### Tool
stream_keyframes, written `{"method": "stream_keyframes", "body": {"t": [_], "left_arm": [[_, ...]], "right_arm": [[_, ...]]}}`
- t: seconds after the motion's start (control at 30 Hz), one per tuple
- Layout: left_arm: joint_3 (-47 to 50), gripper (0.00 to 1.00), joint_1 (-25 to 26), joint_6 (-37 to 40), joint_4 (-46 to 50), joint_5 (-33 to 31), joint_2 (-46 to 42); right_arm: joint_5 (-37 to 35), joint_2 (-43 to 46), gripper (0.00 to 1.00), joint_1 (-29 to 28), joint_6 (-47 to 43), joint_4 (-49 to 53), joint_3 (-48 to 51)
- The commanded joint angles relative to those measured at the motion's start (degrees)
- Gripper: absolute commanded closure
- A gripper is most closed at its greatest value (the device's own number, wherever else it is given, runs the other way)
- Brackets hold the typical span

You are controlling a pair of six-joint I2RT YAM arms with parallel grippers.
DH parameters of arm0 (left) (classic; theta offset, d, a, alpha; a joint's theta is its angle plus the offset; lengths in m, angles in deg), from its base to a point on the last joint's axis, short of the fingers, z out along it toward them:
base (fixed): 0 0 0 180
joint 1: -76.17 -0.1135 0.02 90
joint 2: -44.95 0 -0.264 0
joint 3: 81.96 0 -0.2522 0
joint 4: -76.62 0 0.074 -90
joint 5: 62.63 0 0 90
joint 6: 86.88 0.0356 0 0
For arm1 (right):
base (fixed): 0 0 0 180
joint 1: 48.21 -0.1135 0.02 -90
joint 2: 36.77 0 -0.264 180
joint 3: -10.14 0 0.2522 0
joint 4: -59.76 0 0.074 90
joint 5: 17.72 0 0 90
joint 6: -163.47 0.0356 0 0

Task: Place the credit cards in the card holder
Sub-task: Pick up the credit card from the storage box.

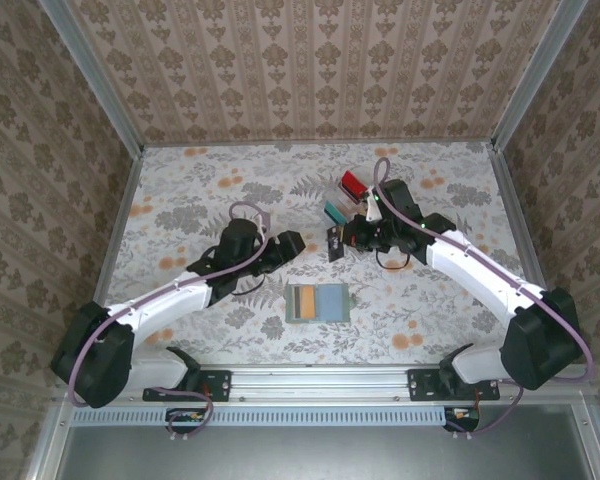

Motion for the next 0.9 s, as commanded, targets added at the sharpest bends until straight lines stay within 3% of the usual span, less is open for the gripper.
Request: {"method": "stream_keyframes", "body": {"t": [0.0,0.2,0.67,0.87], "left_arm": [[-0.8,0.29,-0.2,-2.1,-7.2,6.4,1.0],[0.5,0.36,-0.2,-5.0,-13.1,8.4,1.9],[1.3,0.54,-0.2,-5.6,-13.6,8.4,0.7],[1.6,0.79,-0.2,-5.3,-13.0,7.8,0.0]], "right_arm": [[10.3,1.9,1.0,-0.2,8.7,-11.3,2.9],[12.8,2.2,1.0,-0.2,13.1,-17.6,6.3],[15.9,1.3,1.0,-0.2,19.2,-27.1,10.4],[15.3,0.0,1.0,-0.2,18.3,-25.4,11.0]]}}
